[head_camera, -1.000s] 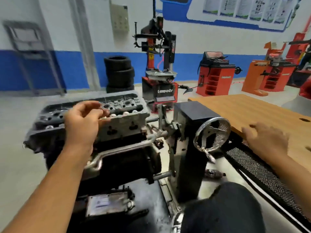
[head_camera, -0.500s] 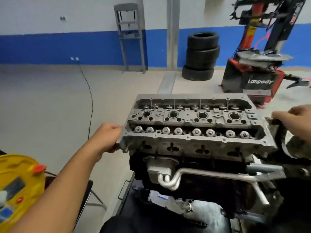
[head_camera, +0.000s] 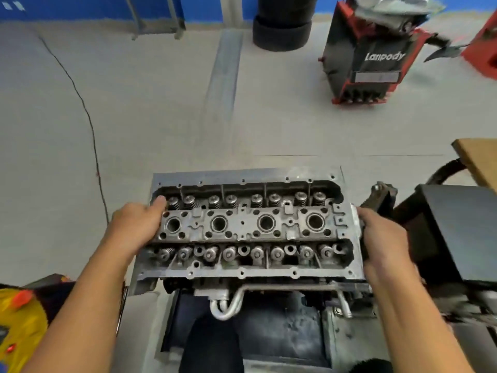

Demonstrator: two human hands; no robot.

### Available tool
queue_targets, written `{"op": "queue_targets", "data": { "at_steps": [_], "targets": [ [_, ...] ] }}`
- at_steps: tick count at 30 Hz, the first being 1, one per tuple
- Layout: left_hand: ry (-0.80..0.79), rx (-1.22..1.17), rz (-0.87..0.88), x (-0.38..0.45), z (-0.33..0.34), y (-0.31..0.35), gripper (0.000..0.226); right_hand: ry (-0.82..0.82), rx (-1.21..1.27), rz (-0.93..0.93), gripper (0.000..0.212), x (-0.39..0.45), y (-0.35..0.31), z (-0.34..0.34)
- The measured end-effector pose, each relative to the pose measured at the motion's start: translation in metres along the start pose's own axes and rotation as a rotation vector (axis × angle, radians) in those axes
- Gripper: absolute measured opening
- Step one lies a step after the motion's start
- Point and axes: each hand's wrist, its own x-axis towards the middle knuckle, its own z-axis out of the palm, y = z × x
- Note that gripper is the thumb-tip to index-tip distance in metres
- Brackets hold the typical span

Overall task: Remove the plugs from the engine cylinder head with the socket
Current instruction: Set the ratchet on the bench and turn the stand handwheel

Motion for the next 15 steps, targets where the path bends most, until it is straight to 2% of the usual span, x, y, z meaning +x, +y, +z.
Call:
{"op": "queue_targets", "data": {
  "at_steps": [2,5,7,11,15],
  "targets": [
    [0.032,0.199,0.061,0.012,-0.006,0.012,0.062,0.015,0.015,0.064,0.028,-0.002,-0.008,-0.003],
    [-0.122,0.337,0.068,0.021,-0.025,0.029,0.055,0.112,0.002,0.107,0.031,-0.009,-0.015,-0.005],
    [-0.160,0.441,0.094,0.018,-0.031,0.032,0.053,0.148,0.001,0.109,0.028,-0.013,-0.018,-0.002],
    [-0.137,0.449,0.155,0.006,-0.036,0.034,0.054,0.196,0.016,0.173,0.020,-0.020,-0.022,-0.007],
    [-0.145,0.391,0.175,-0.030,-0.028,0.046,0.056,0.280,0.004,0.178,0.012,-0.024,-0.041,-0.043]
  ]
}}
